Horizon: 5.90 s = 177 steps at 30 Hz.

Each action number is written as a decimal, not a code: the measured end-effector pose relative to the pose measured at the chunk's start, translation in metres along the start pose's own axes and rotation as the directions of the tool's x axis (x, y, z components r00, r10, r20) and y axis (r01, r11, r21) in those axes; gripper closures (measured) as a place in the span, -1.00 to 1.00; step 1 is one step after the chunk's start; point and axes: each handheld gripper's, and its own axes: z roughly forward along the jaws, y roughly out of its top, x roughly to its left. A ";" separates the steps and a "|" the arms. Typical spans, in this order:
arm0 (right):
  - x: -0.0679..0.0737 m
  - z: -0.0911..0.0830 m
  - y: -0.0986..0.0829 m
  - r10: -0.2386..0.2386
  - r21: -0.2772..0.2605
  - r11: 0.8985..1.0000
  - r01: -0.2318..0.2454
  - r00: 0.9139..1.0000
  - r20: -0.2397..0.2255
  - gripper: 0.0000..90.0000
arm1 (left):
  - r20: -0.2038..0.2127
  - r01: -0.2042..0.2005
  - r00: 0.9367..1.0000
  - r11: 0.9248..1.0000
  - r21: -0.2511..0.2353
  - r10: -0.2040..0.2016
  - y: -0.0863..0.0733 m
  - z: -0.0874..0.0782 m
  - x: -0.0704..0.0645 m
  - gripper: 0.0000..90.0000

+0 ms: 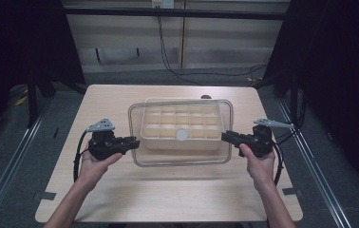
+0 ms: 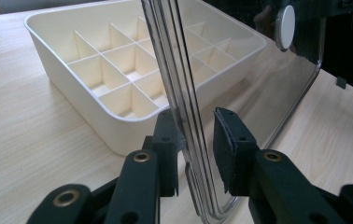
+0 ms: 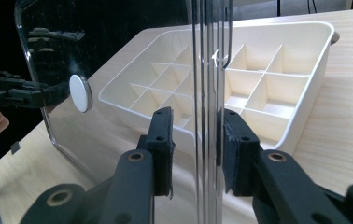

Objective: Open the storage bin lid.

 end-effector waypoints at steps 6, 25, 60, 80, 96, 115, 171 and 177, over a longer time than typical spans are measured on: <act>0.004 -0.001 -0.005 -0.004 0.007 1.000 0.004 1.000 -0.002 0.52 | 0.002 0.004 1.000 1.000 0.009 -0.004 -0.007 -0.002 -0.002 0.59; 0.012 -0.007 -0.017 -0.008 0.030 0.999 0.009 1.000 -0.015 0.52 | 0.013 0.011 1.000 1.000 0.028 -0.011 -0.021 -0.011 -0.012 0.59; 0.027 -0.030 -0.063 0.052 0.111 0.993 -0.046 0.997 -0.053 0.54 | 0.043 0.014 0.999 0.997 0.071 -0.017 -0.047 -0.026 -0.037 0.59; 0.023 -0.026 -0.093 0.076 0.172 0.983 -0.067 0.996 -0.045 0.54 | 0.046 0.047 0.997 0.987 0.151 -0.054 -0.072 -0.013 -0.038 0.58; 0.017 -0.017 -0.099 0.066 0.189 0.980 -0.065 0.998 0.004 0.47 | 0.024 0.016 0.999 0.984 0.177 -0.021 -0.076 -0.003 -0.039 0.45; 0.012 -0.002 -0.099 0.077 0.252 0.964 -0.081 0.997 0.027 0.34 | 0.054 0.058 0.996 0.976 0.209 -0.071 -0.077 0.009 -0.024 0.39; -0.001 0.009 -0.104 -0.005 0.234 0.972 -0.028 0.990 0.140 -0.03 | 0.007 0.045 0.999 0.966 0.255 -0.048 -0.086 0.026 -0.016 0.21; -0.002 -0.004 -0.098 -0.015 0.164 0.987 -0.002 0.995 0.102 -0.14 | -0.013 0.059 0.998 0.980 0.191 -0.058 -0.080 0.014 -0.014 0.00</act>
